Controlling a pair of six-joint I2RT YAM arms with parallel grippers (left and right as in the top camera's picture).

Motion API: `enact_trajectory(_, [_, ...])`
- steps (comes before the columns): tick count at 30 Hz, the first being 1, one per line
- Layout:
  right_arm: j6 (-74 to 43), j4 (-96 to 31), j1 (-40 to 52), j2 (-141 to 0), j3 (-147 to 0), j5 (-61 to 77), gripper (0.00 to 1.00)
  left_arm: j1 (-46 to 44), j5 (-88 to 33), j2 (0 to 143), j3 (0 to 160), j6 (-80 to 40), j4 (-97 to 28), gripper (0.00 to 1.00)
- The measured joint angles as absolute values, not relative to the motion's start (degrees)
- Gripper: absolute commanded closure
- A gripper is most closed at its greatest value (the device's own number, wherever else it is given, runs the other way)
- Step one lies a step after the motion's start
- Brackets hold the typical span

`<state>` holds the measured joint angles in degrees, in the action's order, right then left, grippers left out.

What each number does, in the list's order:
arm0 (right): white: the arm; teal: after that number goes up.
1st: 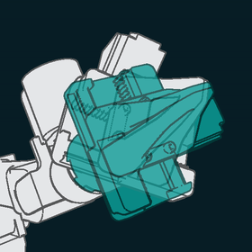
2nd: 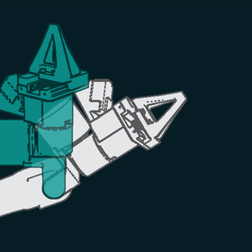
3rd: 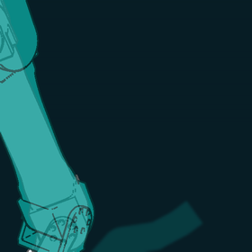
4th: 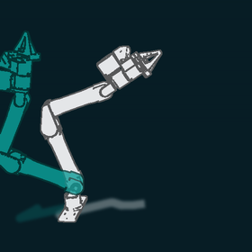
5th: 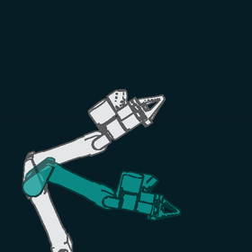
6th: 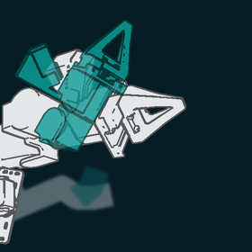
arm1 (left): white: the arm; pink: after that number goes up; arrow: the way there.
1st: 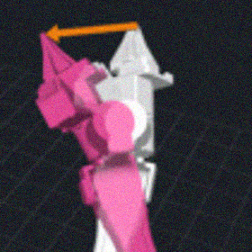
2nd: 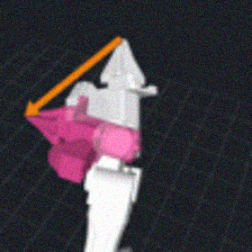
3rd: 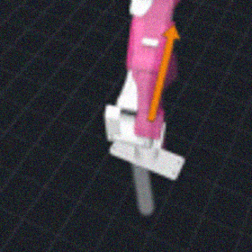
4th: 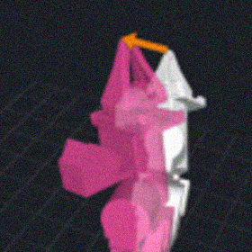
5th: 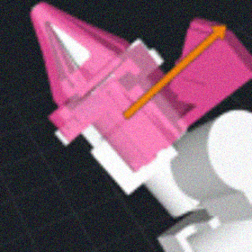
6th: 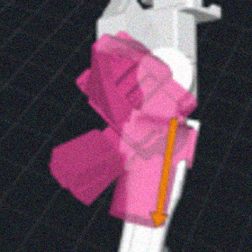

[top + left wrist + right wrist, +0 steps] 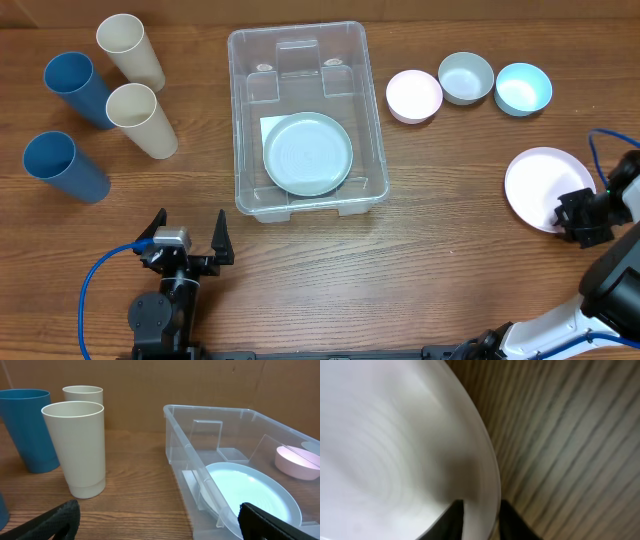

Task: Pack container
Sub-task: 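Grasp the pink plate rim, carry it over the bin and lower it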

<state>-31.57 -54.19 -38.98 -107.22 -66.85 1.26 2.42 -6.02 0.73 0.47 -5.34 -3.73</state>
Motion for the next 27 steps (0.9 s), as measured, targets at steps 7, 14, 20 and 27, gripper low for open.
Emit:
enact_trajectory(7, [-31.88,-52.66,-38.26,-106.76,-65.78,1.48,0.96,2.42,-6.02,0.75,0.47,-5.32,-3.73,0.00])
enact_trajectory(14, [-31.94,-53.93,-38.26,-106.30,-65.30,2.11,0.96,2.42,-6.02,0.75,0.47,-5.32,-3.73,0.00])
enact_trajectory(20, [-31.73,-62.39,-38.26,-106.19,-70.87,3.11,0.96,2.42,-6.02,0.75,0.47,-5.32,-3.73,0.00])
enact_trajectory(27, [-30.65,-72.99,-38.24,-103.04,-87.59,4.51,0.96,2.42,-6.02,0.75,0.47,-5.34,-3.73,0.00])
